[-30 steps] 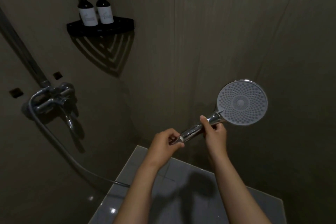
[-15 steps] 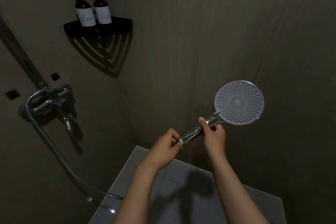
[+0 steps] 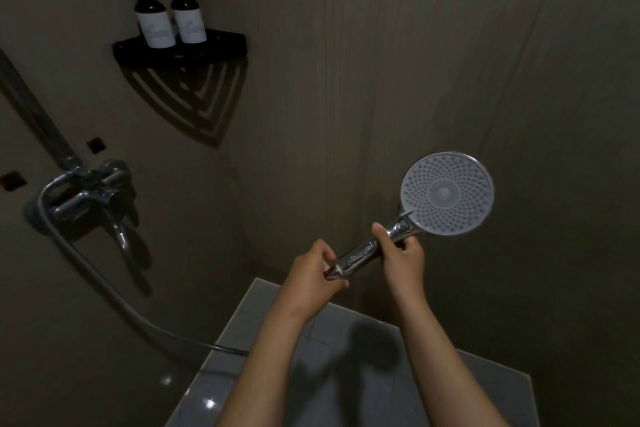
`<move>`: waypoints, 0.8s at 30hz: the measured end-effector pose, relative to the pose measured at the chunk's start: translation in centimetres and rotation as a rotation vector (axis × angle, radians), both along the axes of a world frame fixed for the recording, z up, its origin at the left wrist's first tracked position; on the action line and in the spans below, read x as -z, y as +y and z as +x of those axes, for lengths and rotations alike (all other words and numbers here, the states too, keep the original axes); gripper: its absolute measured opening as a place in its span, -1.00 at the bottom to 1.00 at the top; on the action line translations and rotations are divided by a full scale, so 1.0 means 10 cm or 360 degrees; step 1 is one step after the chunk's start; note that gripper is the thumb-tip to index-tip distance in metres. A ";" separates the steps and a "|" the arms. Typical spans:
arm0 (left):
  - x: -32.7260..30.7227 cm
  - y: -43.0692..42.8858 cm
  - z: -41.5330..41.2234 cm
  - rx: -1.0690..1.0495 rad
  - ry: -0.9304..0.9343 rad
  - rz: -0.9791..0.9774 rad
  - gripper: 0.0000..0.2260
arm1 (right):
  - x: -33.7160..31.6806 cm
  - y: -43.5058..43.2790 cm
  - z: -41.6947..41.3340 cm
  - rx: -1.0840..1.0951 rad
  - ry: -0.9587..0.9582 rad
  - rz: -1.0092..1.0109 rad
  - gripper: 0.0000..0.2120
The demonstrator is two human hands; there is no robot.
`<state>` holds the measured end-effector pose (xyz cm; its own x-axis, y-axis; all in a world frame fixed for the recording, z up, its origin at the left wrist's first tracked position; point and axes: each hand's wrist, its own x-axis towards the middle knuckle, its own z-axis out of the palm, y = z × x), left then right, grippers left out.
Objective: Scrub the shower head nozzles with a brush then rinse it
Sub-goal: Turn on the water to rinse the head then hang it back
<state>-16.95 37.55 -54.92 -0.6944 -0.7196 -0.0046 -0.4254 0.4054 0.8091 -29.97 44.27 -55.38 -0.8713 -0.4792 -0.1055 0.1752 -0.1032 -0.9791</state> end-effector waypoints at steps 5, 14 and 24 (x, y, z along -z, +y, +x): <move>0.00 0.00 -0.02 0.0123 -0.0174 0.0118 -0.86 | 0.01 0.01 0.02 -0.0037 0.0064 0.0018 -0.80; 0.06 -0.14 0.03 0.0194 0.0009 0.0436 -0.76 | 0.02 -0.02 -0.01 -0.0017 0.0045 0.0055 -0.81; -0.01 -0.07 0.03 0.0084 0.0014 0.0009 -0.68 | -0.02 -0.03 0.01 -0.0019 -0.0014 -0.0006 -0.81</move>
<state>-16.70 36.81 -54.85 -0.7314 -0.6820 -0.0022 -0.3965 0.4226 0.8150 -29.86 43.99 -55.19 -0.8646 -0.4899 -0.1112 0.1849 -0.1046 -0.9772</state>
